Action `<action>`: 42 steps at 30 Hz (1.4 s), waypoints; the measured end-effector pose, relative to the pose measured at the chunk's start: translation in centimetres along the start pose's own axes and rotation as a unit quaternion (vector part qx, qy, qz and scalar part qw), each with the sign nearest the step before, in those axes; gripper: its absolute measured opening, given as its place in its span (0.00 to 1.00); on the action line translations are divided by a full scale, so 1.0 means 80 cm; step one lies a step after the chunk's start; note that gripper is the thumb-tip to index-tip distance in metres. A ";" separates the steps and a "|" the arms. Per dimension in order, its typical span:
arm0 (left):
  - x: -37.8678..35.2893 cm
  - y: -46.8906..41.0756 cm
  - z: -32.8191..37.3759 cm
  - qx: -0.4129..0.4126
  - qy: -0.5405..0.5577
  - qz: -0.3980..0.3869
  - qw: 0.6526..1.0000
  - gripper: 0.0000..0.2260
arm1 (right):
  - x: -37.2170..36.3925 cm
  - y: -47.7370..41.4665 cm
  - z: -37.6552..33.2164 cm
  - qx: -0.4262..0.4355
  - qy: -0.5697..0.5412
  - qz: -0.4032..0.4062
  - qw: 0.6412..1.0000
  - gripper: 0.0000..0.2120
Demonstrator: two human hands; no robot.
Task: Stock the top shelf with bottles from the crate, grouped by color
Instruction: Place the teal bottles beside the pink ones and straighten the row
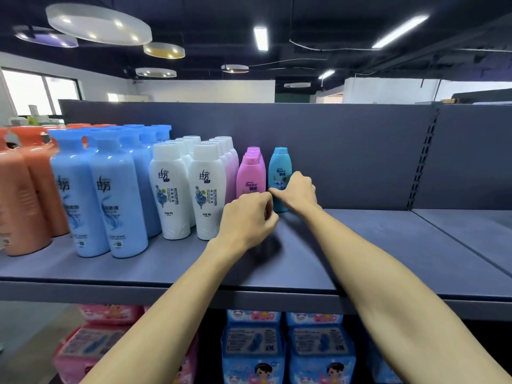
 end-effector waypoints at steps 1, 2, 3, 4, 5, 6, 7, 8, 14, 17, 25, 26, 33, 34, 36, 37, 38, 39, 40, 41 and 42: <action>0.000 -0.001 -0.001 -0.002 -0.001 0.002 1.000 0.04 | -0.002 -0.001 0.001 0.001 0.003 -0.003 1.000 0.29; 0.000 -0.002 -0.002 -0.004 -0.002 0.005 1.000 0.04 | -0.004 -0.001 0.001 0.001 0.005 -0.005 1.000 0.28; 0.000 -0.003 -0.004 -0.007 -0.003 0.006 1.000 0.04 | -0.006 -0.002 0.001 0.002 0.006 -0.007 1.000 0.28; -0.001 -0.004 -0.005 -0.008 -0.003 0.007 1.000 0.04 | -0.007 -0.003 0.001 0.003 0.004 -0.007 1.000 0.28; -0.002 -0.005 -0.007 -0.009 -0.003 0.008 1.000 0.04 | -0.008 -0.003 0.001 0.004 0.003 -0.006 1.000 0.28; -0.002 -0.005 -0.008 -0.009 -0.003 0.008 1.000 0.05 | -0.009 -0.004 0.000 0.006 0.002 -0.006 1.000 0.29; -0.002 -0.006 -0.009 -0.009 -0.002 0.008 1.000 0.04 | -0.009 -0.004 0.000 0.006 0.001 -0.007 1.000 0.29; -0.003 -0.006 -0.011 -0.009 -0.001 0.008 1.000 0.04 | -0.009 -0.005 -0.001 0.006 -0.002 -0.008 1.000 0.29; -0.006 -0.003 -0.011 -0.008 0.007 0.004 1.000 0.04 | -0.010 -0.004 -0.002 0.012 0.012 -0.008 1.000 0.28; -0.004 0.000 -0.011 -0.007 0.004 0.001 1.000 0.05 | -0.006 0.001 -0.002 0.013 0.020 -0.007 1.000 0.29; 0.021 0.010 0.000 0.000 0.016 0.002 1.000 0.04 | 0.027 0.031 -0.005 0.039 0.071 -0.003 0.997 0.26; 0.024 0.013 0.003 -0.001 0.017 0.003 1.000 0.04 | 0.031 0.037 -0.005 0.048 0.086 0.000 0.995 0.25; 0.050 0.032 0.033 -0.007 0.025 -0.012 1.000 0.03 | 0.067 0.086 -0.005 0.084 0.148 0.033 0.985 0.18; 0.054 0.036 0.037 -0.009 0.027 -0.014 0.999 0.03 | 0.074 0.094 -0.004 0.084 0.151 0.037 0.984 0.17; 0.063 0.044 0.046 -0.019 0.032 -0.019 0.999 0.04 | 0.088 0.111 -0.001 0.079 0.156 0.042 0.984 0.15; 0.066 0.048 0.050 -0.024 0.035 -0.021 0.999 0.04 | 0.095 0.118 0.001 0.077 0.158 0.045 0.983 0.13; 0.070 0.053 0.053 -0.030 0.039 -0.024 0.998 0.04 | 0.102 0.127 0.002 0.075 0.160 0.049 0.983 0.12; 0.073 0.057 0.055 -0.034 0.044 -0.027 0.998 0.04 | 0.107 0.136 0.003 0.074 0.162 0.053 0.983 0.12; 0.076 0.061 0.056 -0.039 0.049 -0.029 0.998 0.04 | 0.113 0.144 0.003 0.071 0.164 0.058 0.982 0.12; 0.079 0.063 0.058 -0.043 0.055 -0.031 0.997 0.04 | 0.118 0.153 0.002 0.068 0.167 0.062 0.982 0.12; 0.081 0.066 0.059 -0.047 0.058 -0.034 0.997 0.04 | 0.121 0.160 0.002 0.065 0.170 0.065 0.981 0.12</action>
Point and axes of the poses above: each hand's wrist, its own y-axis away from the middle knuckle, its own x-axis out of the back of the hand, z = x × y, the point moved 4 cm from there along -y, towards the middle knuckle, and after that the axes turned 13 degrees about y, right-handed, at the moved point
